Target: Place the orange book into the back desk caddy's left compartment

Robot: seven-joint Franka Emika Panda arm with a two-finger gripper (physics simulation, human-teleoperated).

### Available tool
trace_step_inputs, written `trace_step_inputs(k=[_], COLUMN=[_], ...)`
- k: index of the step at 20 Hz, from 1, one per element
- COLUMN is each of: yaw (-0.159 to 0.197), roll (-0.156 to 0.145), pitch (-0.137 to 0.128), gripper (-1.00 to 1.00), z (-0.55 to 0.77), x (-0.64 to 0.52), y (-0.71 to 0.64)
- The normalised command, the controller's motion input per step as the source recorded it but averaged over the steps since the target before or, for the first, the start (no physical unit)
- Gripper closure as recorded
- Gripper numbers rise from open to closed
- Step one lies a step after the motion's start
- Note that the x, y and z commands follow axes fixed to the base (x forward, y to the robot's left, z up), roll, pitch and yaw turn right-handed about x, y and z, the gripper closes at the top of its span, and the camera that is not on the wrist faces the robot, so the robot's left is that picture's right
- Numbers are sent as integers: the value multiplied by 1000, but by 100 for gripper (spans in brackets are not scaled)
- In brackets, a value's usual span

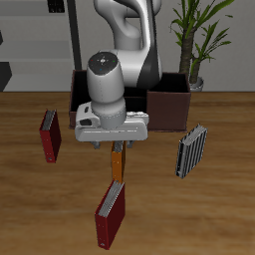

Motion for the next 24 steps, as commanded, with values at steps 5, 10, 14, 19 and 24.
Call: trace_step_inputs(k=[5, 10, 14, 19, 24], yaw=[-1, -16, -13, -1, 59], roll=[15, 11, -2, 3, -29], pitch=[17, 23, 0, -15, -30], gripper=[-100, 100, 100, 100, 100], z=[-145, -157, -3, 146, 389], x=[11, 16, -19, -51, -238], y=[88, 23, -7, 6, -43])
